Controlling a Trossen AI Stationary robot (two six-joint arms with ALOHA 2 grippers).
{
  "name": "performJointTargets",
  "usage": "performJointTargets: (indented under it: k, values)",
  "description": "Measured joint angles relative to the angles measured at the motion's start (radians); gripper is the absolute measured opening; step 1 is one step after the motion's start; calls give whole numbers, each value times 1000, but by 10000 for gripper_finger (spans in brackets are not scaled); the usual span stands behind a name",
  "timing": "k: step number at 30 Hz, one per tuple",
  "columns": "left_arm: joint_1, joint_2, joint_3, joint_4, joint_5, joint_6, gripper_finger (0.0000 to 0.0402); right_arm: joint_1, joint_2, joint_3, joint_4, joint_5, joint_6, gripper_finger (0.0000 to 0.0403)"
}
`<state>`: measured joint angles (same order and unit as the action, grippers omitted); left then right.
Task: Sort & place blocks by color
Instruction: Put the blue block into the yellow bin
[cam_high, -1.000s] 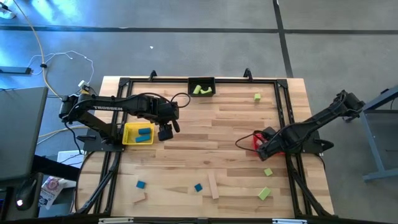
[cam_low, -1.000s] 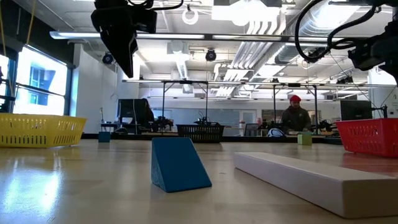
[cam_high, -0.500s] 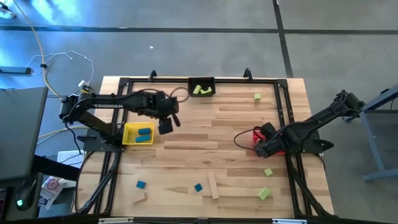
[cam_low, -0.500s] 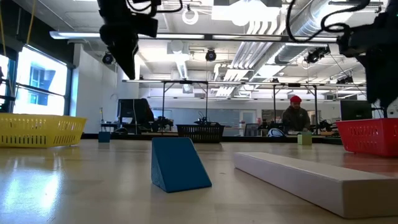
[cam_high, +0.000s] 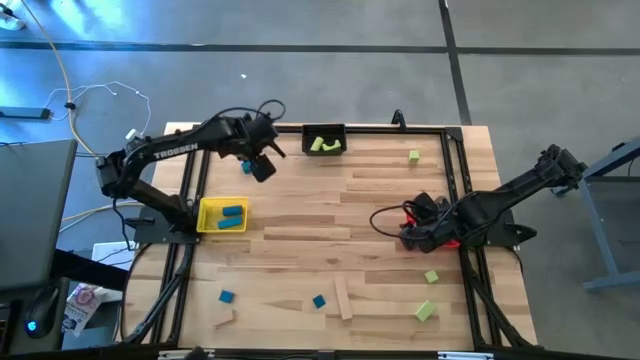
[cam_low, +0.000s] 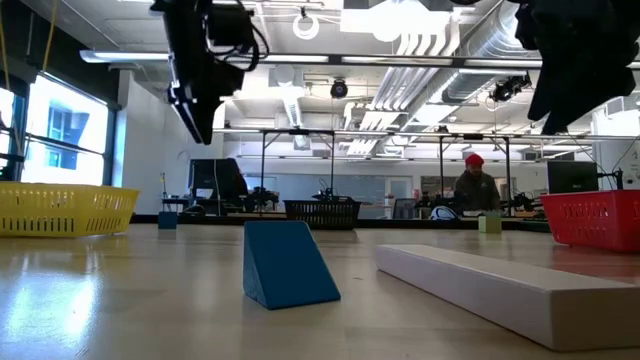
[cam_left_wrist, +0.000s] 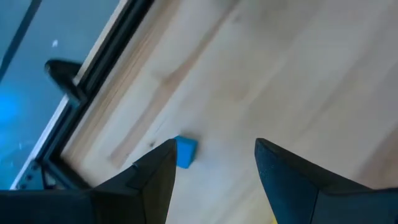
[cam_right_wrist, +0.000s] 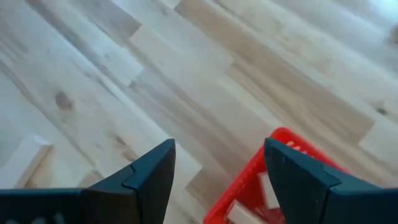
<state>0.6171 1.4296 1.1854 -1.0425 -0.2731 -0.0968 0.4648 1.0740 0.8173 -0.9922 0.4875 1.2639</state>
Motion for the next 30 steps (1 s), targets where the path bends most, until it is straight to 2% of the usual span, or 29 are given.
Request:
performJointTargets:
  k: [4, 12, 19, 30]
  values:
    - [83, 38, 0, -1, 0, -22, 205, 0, 0, 0, 0, 26, -8, 231]
    - [189, 131, -1, -2, 1, 92, 203, 0, 0, 0, 9, 28, -8, 231]
    - [215, 181, -1, -5, 89, 145, 202, 0, 0, 0, 10, 44, -8, 231]
    - [216, 299, -1, -13, 79, 161, 202, 0, 0, 0, 11, 50, -8, 231]
